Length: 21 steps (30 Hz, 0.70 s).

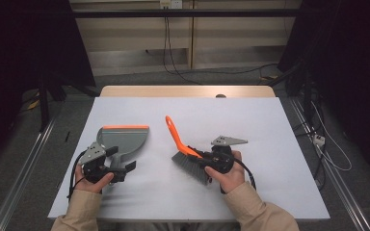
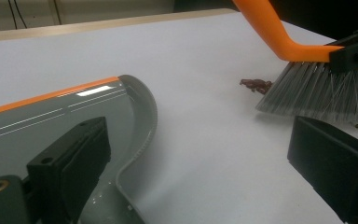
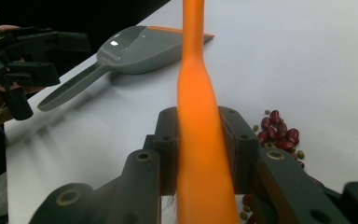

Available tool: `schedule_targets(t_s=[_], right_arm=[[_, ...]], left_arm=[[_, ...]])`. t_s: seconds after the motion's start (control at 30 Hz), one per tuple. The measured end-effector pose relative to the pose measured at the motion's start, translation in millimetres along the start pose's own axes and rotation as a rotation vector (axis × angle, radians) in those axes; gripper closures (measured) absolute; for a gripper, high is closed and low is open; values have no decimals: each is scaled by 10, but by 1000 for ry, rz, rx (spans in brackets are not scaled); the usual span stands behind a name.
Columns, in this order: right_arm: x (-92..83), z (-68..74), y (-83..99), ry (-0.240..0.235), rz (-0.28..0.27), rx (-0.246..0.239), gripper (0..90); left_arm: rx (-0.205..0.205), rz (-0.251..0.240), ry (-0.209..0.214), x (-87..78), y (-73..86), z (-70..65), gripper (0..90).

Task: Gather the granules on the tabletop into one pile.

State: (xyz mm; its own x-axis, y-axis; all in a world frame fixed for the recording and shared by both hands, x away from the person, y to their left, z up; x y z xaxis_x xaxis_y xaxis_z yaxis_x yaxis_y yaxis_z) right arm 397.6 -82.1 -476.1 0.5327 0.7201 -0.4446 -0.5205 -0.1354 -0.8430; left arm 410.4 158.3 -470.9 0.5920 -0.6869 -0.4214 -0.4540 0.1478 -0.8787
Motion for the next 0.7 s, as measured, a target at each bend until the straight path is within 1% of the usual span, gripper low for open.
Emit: schedule_targets(t_s=[0.13,0.23,0.33,0.37,0.43,0.47,0.5,0.53,0.57,0.6,0.63,0.67,0.7], right_arm=[[-26,22,-20,-20,-10,-61,713],[-41,67,-14,-41,-10,-85,713],[-65,124,5,-78,-6,-119,713],[-76,147,16,-97,-5,-129,713],[-101,182,48,-140,-3,-126,713],[-113,198,71,-158,-1,-135,713],[-122,201,102,-164,10,-149,713],[-131,203,139,-174,24,-157,713],[-133,197,176,-183,38,-178,713],[-130,171,209,-175,52,-201,713],[-133,143,212,-175,47,-219,713],[-136,114,208,-180,48,-221,712],[-132,77,202,-174,46,-236,711]], left_arm=[[-1,-2,0,1,-1,-1,57],[-1,-2,0,-2,-1,1,56],[1,-3,1,-3,-2,-1,56],[1,-3,1,-4,-3,-1,57],[-1,-3,1,-2,-1,0,57],[-1,-2,-1,-3,-1,3,57],[-2,-2,0,-2,-1,1,57],[-2,-2,-1,0,-2,1,56],[-3,-1,1,5,0,0,56],[-2,-1,1,9,1,1,56],[-1,0,2,13,1,-1,56],[-1,2,0,13,3,-1,56],[0,4,0,15,5,-1,56]])
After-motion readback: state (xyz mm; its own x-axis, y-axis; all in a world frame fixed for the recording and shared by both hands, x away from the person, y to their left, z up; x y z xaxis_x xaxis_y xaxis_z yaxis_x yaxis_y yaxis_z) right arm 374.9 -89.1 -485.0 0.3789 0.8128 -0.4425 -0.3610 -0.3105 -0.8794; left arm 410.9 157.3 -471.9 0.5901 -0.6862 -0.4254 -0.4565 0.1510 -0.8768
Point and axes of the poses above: each handheld gripper's, and its own axes: x roughly forward along the jaws, y roughly out of its underside, z roughly to its left, the point moved 10 cm from there along x, roughly forward along the jaws, and after that the axes turned 5 degrees about -x, right-handed, at the moved point
